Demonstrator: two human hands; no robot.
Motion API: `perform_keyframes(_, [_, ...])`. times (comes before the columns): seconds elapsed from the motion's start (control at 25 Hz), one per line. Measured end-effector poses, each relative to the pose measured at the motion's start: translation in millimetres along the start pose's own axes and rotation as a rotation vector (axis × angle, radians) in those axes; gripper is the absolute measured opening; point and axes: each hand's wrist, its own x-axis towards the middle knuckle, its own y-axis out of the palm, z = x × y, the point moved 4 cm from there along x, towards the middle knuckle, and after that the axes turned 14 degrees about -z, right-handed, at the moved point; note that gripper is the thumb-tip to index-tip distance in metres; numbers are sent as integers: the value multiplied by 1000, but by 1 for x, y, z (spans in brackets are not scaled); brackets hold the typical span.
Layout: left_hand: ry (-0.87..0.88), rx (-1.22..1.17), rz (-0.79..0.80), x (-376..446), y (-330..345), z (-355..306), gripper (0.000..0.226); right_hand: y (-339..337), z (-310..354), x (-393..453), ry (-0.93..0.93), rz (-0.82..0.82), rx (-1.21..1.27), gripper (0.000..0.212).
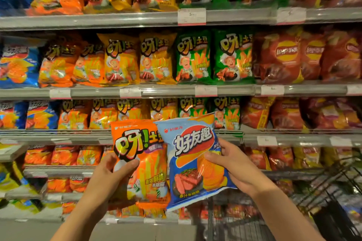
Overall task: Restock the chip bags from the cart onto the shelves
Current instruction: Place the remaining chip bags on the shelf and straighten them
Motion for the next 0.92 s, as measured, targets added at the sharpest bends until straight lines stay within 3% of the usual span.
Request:
perform_keyframes(0.16, [14,-12,-100,30,2,-5,38,8,3,58,41,24,77,85])
perform_keyframes(0.36, [46,-54,-209,51,-31,-14,37,52,1,110,27,111,97,94])
perform_keyframes(0.56, [51,-84,-258,72,-90,-15,40,132,8,129,-2,204,59,82])
perform_keyframes(0.68, [71,-107,-292,87,-133,-18,37,188,21,124,-46,260,25,61])
perform_keyframes(0.92, [198,-153,-317,132,-255,-65,27,330,79,102,-145,226,71,51])
